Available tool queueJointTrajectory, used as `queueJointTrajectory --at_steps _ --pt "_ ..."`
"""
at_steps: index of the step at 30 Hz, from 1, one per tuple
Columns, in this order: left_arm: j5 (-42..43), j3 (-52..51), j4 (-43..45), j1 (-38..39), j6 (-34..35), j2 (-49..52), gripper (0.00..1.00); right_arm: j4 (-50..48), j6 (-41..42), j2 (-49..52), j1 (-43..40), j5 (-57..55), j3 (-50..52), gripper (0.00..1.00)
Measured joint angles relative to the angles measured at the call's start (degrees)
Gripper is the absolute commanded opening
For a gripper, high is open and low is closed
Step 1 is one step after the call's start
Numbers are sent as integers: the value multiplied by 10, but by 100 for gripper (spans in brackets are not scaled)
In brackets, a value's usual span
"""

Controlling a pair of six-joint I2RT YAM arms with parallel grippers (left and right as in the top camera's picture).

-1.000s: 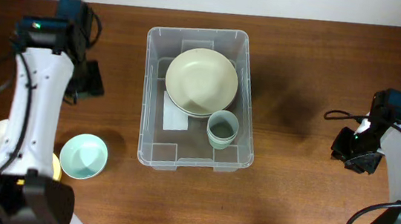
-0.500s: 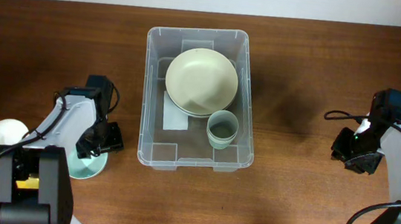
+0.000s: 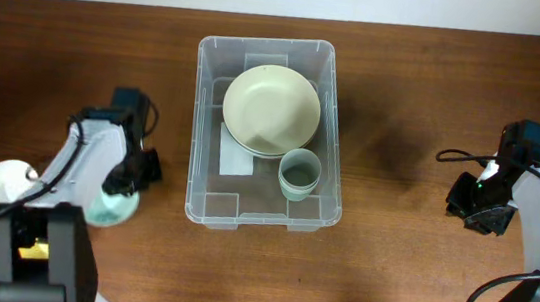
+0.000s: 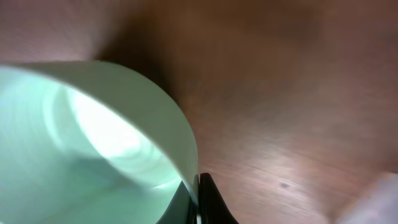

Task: Pack container
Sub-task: 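Grasp the mint green bowl rim with the left gripper, then carry the mint green bowl into the container's front left area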

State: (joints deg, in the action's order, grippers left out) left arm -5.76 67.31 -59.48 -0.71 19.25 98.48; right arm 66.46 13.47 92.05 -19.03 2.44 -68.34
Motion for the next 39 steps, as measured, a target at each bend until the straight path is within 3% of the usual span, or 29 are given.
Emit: queueJointTrajectory --at_steps 4,8,14,17,25,27,28,30,35,39 --pt "-2 139 -25 34 -14 -47 1 1 0 0 0 0 0 34" --pt "-2 271 -22 139 -26 -83 1 -1 0 0 0 0 0 34" --pt "4 289 -55 313 -29 -71 1 -4 0 0 0 0 0 34" --pt "21 288 -89 354 -21 -40 1 -4 0 0 0 0 0 34" --pt "86 235 -109 370 19 57 1 -3 0 0 0 0 0 34" --pt "81 228 -107 369 32 70 8 -3 0 0 0 0 0 34" --pt "79 227 -104 369 36 72 26 -3 1 0 0 0 0 34" --pt "75 227 -101 366 42 72 38 -3 0 0 0 0 0 34" --pt "48 231 -113 361 49 72 39 -3 0 0 0 0 0 34" --pt "-40 275 -181 336 77 52 40 -3 0 0 0 0 0 34"
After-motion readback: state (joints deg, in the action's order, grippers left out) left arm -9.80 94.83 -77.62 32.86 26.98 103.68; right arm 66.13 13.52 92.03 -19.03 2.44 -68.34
